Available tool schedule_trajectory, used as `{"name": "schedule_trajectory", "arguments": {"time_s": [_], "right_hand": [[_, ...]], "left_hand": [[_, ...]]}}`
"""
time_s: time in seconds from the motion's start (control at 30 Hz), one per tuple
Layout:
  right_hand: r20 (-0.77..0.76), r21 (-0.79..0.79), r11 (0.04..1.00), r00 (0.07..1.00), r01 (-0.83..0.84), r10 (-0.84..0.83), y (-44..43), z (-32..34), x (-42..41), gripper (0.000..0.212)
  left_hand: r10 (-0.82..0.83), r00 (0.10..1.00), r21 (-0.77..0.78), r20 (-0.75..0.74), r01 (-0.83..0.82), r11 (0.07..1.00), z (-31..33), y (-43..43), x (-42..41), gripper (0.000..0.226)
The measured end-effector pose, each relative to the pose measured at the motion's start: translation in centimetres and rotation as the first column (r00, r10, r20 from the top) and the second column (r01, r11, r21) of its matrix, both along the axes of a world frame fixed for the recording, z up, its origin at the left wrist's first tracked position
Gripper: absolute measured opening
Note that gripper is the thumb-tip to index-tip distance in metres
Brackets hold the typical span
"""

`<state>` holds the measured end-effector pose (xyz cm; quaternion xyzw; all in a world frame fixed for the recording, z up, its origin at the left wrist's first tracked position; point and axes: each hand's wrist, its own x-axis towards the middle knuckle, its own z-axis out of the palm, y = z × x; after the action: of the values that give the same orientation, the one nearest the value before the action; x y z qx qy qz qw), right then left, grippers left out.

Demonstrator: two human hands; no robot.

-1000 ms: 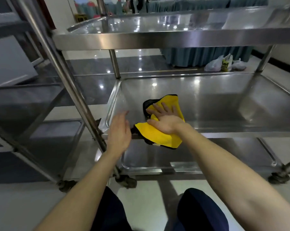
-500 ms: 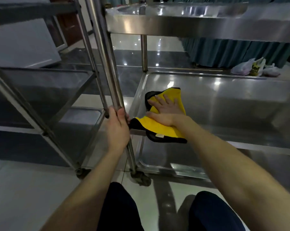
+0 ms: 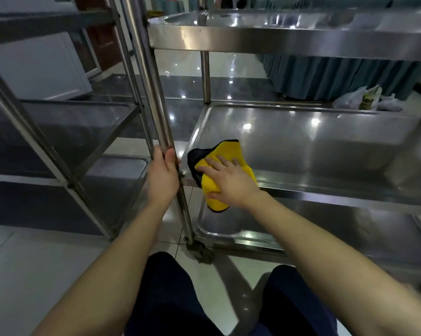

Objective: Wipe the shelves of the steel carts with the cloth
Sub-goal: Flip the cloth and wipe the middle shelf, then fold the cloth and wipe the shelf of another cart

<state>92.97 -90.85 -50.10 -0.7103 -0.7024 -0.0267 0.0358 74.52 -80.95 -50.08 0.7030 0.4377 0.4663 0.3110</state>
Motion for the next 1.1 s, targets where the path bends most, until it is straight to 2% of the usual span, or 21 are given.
{"name": "schedule_trajectory", "arguments": {"time_s": [0.07, 0.13, 0.17, 0.27, 0.33, 0.4, 0.47, 0.53, 0.6, 0.67, 0.73, 0.8, 0.87, 0.93, 0.97, 1.03, 1.1], "right_hand": [[-0.049, 0.064, 0.998, 0.999, -0.009, 0.012, -1.7, -0.1, -0.2, 0.073], [-0.163, 0.154, 0.988, 0.986, 0.013, 0.012, -3.4, 0.2, -0.2, 0.062], [-0.24, 0.203, 0.978, 0.971, 0.058, -0.008, -4.3, 0.5, -0.2, 0.057], [-0.437, 0.359, 0.902, 0.897, 0.24, -0.065, -6.6, 1.6, -0.1, 0.042], [-0.508, 0.395, 0.874, 0.86, 0.282, -0.048, -7.4, 2.4, -0.1, 0.039], [-0.527, 0.373, 0.887, 0.849, 0.271, -0.038, -7.6, 3.0, -0.3, 0.043], [-0.542, 0.31, 0.912, 0.838, 0.27, -0.064, -7.5, 3.6, -0.8, 0.05], [-0.581, 0.189, 0.947, 0.807, 0.258, -0.104, -8.1, 4.8, -1.4, 0.058], [-0.601, 0.066, 0.974, 0.788, 0.217, -0.135, -9.3, 6.7, -2.0, 0.065], [-0.591, -0.015, 0.988, 0.796, 0.154, -0.133, -10.7, 9.3, -2.6, 0.07], [-0.61, -0.087, 0.992, 0.783, 0.088, -0.123, -12.4, 12.7, -3.6, 0.078], [-0.649, -0.151, 0.988, 0.751, 0.03, -0.122, -14.6, 16.9, -4.7, 0.097], [-0.68, -0.197, 0.979, 0.726, -0.047, -0.102, -17.6, 21.4, -5.7, 0.121], [-0.768, -0.184, 0.98, 0.633, -0.072, -0.097, -20.8, 26.1, -6.6, 0.132], [-0.829, -0.157, 0.986, 0.55, -0.048, -0.105, -22.3, 28.7, -7.0, 0.127], [-0.913, -0.098, 0.979, 0.375, 0.177, -0.159, -25.0, 33.0, -7.8, 0.104], [-0.941, -0.18, 0.875, 0.182, 0.449, -0.287, -27.1, 36.5, -7.9, 0.089]], "left_hand": [[0.011, 0.995, 0.009, -0.1, -0.01, 1.0, 0.6, 0.1, -0.5, 0.03], [0.035, 0.988, 0.024, -0.151, -0.032, 0.999, 1.3, -0.6, -1.2, 0.021], [0.06, 0.988, 0.015, -0.142, -0.058, 0.998, 1.3, -1.0, -1.6, 0.018], [0.173, 0.984, -0.04, -0.05, -0.175, 0.984, -0.6, -3.7, -3.1, 0.031], [0.04, 0.999, -0.134, 0.005, -0.039, 0.99, -2.3, -5.5, -3.4, 0.034], [-0.156, 0.984, -0.252, 0.084, 0.173, 0.952, -2.9, -6.9, -2.8, 0.039], [-0.24, 0.958, -0.338, 0.156, 0.28, 0.898, -1.8, -7.4, -1.5, 0.048], [-0.232, 0.944, -0.489, 0.234, 0.321, 0.811, 0.3, -8.0, -0.4, 0.06], [-0.194, 0.921, -0.626, 0.337, 0.373, 0.685, 3.1, -9.1, 0.4, 0.066], [-0.172, 0.886, -0.694, 0.43, 0.446, 0.565, 6.4, -10.9, 1.1, 0.057], [-0.121, 0.901, -0.753, 0.417, 0.417, 0.51, 10.2, -12.7, 1.6, 0.037], [-0.065, 0.934, -0.805, 0.352, 0.337, 0.489, 14.3, -14.6, 1.6, 0.037], [-0.045, 0.957, -0.808, 0.285, 0.265, 0.526, 19.0, -16.7, 0.8, 0.038], [-0.014, 0.989, -0.785, 0.144, 0.123, 0.607, 24.1, -19.1, -0.5, 0.038], [0.008, 0.995, -0.779, 0.1, 0.073, 0.622, 26.7, -20.5, -1.4, 0.038], [0.011, 0.992, -0.777, 0.126, 0.092, 0.623, 31.7, -23.3, -3.3, 0.038], [-0.03, 0.98, -0.761, 0.198, 0.173, 0.625, 36.4, -26.1, -5.0, 0.039]]}}
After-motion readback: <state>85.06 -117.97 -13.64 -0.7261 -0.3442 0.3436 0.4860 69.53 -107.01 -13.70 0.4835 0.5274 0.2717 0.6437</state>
